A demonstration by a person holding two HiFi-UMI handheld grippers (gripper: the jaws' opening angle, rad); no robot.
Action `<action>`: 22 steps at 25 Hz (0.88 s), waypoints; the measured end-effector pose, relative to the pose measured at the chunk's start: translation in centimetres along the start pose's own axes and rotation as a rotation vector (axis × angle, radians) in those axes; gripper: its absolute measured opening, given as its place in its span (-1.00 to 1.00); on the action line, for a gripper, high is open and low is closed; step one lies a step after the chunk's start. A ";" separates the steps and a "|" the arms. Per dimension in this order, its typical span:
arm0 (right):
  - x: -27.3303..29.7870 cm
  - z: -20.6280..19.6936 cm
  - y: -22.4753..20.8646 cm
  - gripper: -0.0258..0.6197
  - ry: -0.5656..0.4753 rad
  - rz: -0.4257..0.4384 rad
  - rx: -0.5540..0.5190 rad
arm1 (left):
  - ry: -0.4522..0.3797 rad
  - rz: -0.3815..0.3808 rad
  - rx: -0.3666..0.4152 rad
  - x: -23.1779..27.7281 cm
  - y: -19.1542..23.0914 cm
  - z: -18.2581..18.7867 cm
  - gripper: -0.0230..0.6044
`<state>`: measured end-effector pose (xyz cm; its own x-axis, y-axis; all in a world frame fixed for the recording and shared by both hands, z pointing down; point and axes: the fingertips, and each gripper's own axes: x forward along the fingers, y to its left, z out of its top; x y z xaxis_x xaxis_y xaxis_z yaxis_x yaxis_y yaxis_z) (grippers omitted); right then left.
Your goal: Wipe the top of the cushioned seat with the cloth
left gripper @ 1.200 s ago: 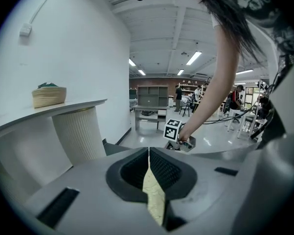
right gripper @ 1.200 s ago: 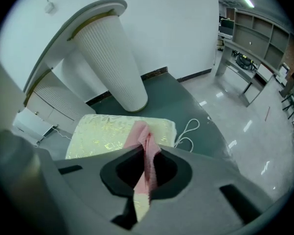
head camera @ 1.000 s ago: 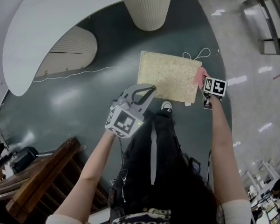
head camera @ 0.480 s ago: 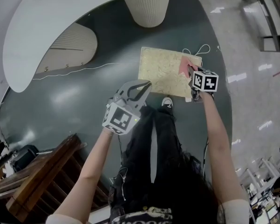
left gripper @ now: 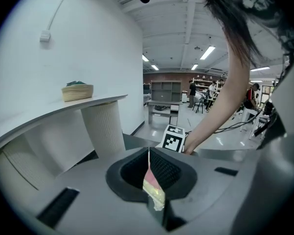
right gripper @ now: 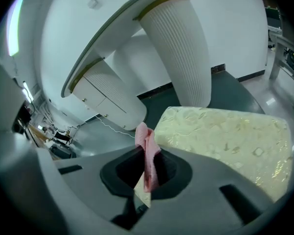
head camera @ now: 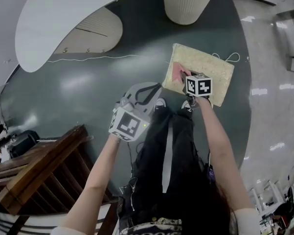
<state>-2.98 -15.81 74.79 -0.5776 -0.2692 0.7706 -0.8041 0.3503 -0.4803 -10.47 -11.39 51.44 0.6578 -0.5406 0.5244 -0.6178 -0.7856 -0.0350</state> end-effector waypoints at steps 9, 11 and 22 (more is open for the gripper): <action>2.3 -2.5 -0.6 -0.89 0.069 -0.053 -0.004 | 0.018 0.028 -0.036 -2.2 0.0 -2.7 -0.90; 1.4 -2.8 -2.1 -0.89 0.070 -0.081 0.006 | 0.016 0.020 -0.032 -1.9 -0.4 -2.6 -0.90; -7.3 -6.6 -13.4 -0.89 0.031 -0.265 0.156 | -0.004 -0.107 0.023 2.7 -4.5 0.3 -0.90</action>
<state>12.95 -12.63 78.38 -0.3419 -0.3046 0.8890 -0.9396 0.1286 -0.3173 -5.81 -9.39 52.72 0.7211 -0.4547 0.5228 -0.5340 -0.8455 0.0011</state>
